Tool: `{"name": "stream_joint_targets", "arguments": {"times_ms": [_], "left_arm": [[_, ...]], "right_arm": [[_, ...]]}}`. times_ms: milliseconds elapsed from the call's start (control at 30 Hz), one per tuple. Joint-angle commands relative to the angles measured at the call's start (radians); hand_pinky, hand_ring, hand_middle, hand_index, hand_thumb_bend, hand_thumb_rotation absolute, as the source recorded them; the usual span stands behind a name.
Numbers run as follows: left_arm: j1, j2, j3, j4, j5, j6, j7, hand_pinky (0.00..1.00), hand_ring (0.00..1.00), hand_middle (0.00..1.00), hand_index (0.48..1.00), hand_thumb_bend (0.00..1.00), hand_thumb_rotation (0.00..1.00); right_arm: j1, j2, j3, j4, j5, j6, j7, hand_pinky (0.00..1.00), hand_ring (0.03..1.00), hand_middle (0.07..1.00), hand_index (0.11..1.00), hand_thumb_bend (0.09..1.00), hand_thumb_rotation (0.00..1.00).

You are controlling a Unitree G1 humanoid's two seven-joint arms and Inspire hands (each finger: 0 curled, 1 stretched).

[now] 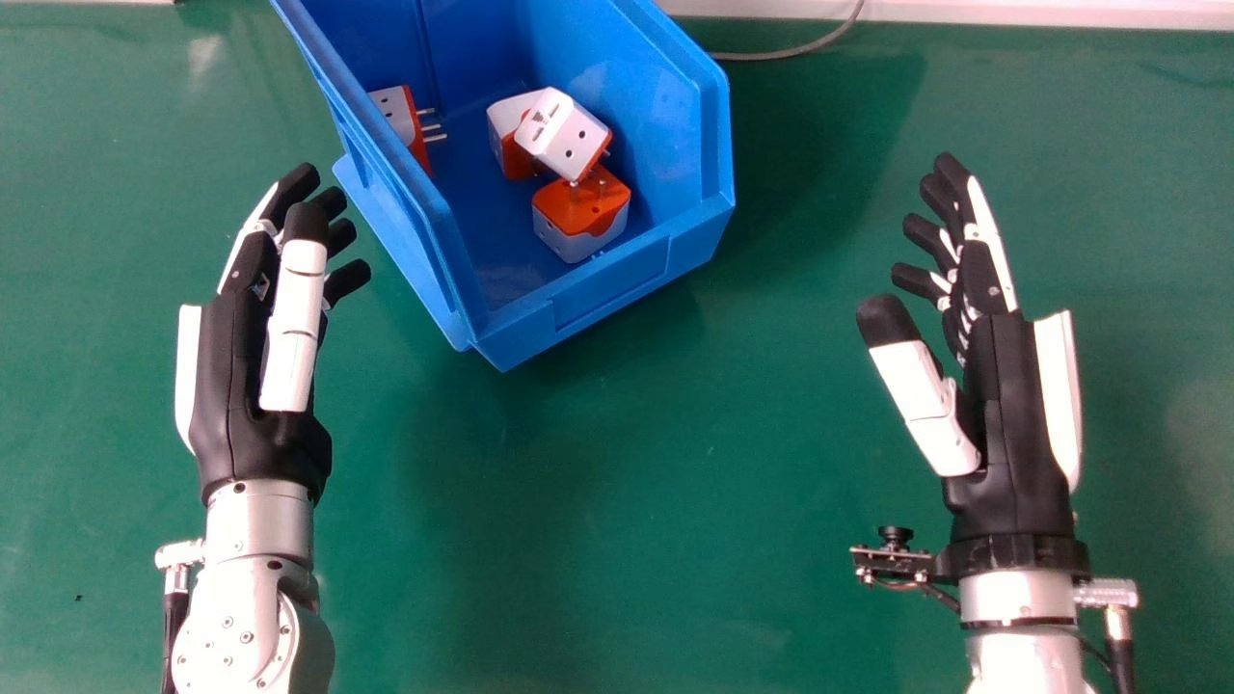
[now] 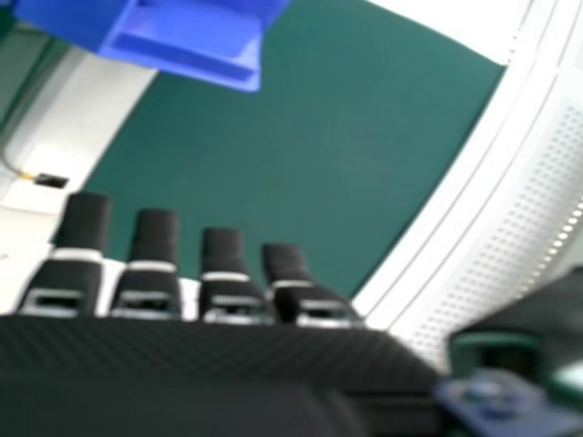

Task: Pick all objects and put in blue box

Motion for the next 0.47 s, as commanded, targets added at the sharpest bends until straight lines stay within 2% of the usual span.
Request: {"name": "stream_joint_targets", "arguments": {"times_ms": [0, 100, 267, 367, 433], "left_arm": [[-0.007, 0.009, 0.004, -0.008, -0.002, -0.017, -0.003, 0.8, 0.85, 0.85, 0.851, 0.65, 0.78], [-0.005, 0.008, 0.005, -0.009, -0.012, -0.017, -0.011, 0.8, 0.85, 0.85, 0.851, 0.65, 0.78], [-0.007, 0.008, 0.005, -0.004, -0.005, -0.025, -0.007, 0.81, 0.85, 0.86, 0.854, 0.64, 0.79], [-0.007, 0.008, 0.005, -0.006, -0.004, -0.022, -0.006, 0.81, 0.85, 0.86, 0.854, 0.63, 0.79], [-0.006, 0.007, 0.006, -0.007, -0.01, -0.019, -0.01, 0.81, 0.85, 0.86, 0.854, 0.63, 0.79]], "right_arm": [[-0.01, 0.002, -0.013, -0.012, -0.012, -0.005, -0.001, 0.78, 0.879, 0.923, 0.922, 0.637, 0.96], [-0.009, 0.004, -0.016, -0.011, -0.017, -0.008, 0.001, 0.78, 0.879, 0.923, 0.922, 0.637, 0.96], [-0.008, 0.006, -0.017, -0.011, -0.01, -0.011, 0.01, 0.79, 0.879, 0.922, 0.921, 0.632, 0.97], [-0.007, 0.007, -0.016, -0.011, 0.012, -0.015, 0.032, 0.79, 0.879, 0.923, 0.92, 0.632, 0.98], [-0.008, 0.011, -0.017, -0.007, 0.026, -0.024, 0.044, 0.79, 0.879, 0.923, 0.92, 0.632, 0.98]]}}
